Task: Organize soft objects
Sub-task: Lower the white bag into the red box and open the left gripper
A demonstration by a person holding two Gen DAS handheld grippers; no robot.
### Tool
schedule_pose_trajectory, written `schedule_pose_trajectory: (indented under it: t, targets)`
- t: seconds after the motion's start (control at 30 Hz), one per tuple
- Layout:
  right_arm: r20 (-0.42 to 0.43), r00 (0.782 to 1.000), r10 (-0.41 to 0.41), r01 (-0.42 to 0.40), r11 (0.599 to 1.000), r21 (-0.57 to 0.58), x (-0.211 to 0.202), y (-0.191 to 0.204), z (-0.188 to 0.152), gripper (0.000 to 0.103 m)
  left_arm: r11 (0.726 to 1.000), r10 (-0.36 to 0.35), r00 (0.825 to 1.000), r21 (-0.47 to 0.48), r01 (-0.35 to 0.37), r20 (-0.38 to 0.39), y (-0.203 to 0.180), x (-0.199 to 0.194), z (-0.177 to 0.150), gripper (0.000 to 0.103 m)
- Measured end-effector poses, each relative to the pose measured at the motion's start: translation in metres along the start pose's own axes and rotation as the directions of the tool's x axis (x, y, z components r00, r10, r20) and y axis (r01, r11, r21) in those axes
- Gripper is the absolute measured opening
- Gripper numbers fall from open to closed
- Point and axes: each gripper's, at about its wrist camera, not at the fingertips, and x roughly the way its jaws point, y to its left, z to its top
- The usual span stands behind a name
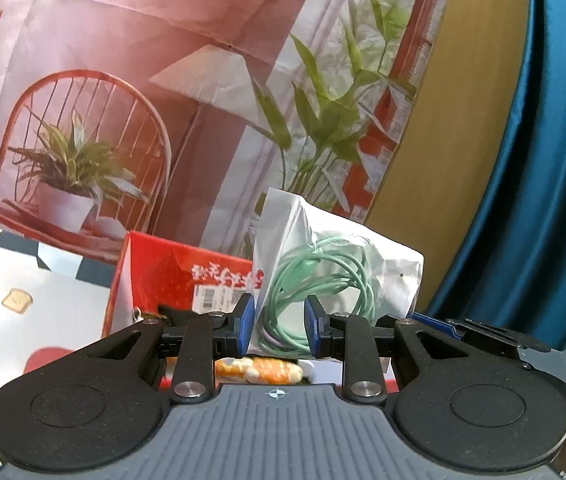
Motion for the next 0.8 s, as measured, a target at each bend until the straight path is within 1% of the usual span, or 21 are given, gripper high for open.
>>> schedule_pose_trajectory:
  t: [0.07,0.17,0.23,0.33,0.37,0.4,0.43,0.47,0.5,0.57,0.63,0.7,0.8]
  targets:
    - [-0.006,1.0,0.007,-0.007,1.0,0.001,0.006,-0.001,0.005,0.019,1.0,0.015,0.999,-0.013,-0.015,-0.032,0.004,0.008,0.006,0.029]
    - [-0.045,0.999,0.023,-0.023,1.0,0.006,0.023,-0.006,0.012,0.019,0.996,0.029,0.992,-0.077,-0.039,-0.123,0.016,0.028,0.013,0.029]
    - [-0.096,0.995,0.04,-0.035,0.998,0.053,0.036,-0.013,0.013,0.02,0.994,0.038,0.984,-0.094,-0.055,-0.174,0.02,0.039,0.014,0.029]
    - [-0.16,0.985,0.066,-0.042,0.988,0.152,0.053,-0.022,0.011,0.022,0.995,0.055,0.963,-0.061,-0.074,-0.262,0.019,0.054,0.016,0.029]
    - [-0.183,0.98,0.075,-0.042,0.983,0.179,0.058,-0.025,0.01,0.022,0.996,0.035,0.96,-0.063,-0.055,-0.28,0.019,0.058,0.017,0.027]
    - [-0.206,0.975,0.078,-0.036,0.979,0.202,0.062,-0.028,0.008,0.022,0.997,-0.005,0.957,-0.08,-0.02,-0.291,0.02,0.061,0.017,0.028]
    - [-0.228,0.969,0.097,-0.043,0.972,0.231,0.067,-0.032,0.006,0.019,0.996,-0.032,0.951,-0.092,0.004,-0.307,0.019,0.065,0.017,0.028]
    - [-0.248,0.961,0.126,-0.059,0.963,0.262,0.072,-0.035,0.004,0.018,0.997,-0.029,0.946,-0.083,0.003,-0.324,0.015,0.069,0.018,0.028]
    - [-0.268,0.954,0.135,-0.057,0.958,0.281,0.077,-0.035,0.002,0.018,0.998,-0.011,0.941,-0.057,-0.009,-0.338,0.011,0.074,0.018,0.028]
    - [-0.318,0.94,0.123,-0.03,0.958,0.284,0.086,-0.033,-0.001,0.018,0.999,0.021,0.938,-0.024,-0.031,-0.345,0.007,0.08,0.017,0.028]
    - [-0.356,0.93,0.095,0.013,0.957,0.291,0.091,-0.033,-0.004,0.019,0.998,0.038,0.939,-0.025,-0.049,-0.341,0.01,0.082,0.018,0.028]
    - [-0.366,0.928,0.064,0.044,0.959,0.28,0.091,-0.032,-0.004,0.02,0.998,0.054,0.942,-0.014,-0.062,-0.332,0.013,0.08,0.02,0.028]
    - [-0.365,0.93,0.047,0.055,0.963,0.263,0.086,-0.034,-0.004,0.021,0.994,0.108,0.944,0.035,-0.102,-0.313,0.014,0.075,0.021,0.028]
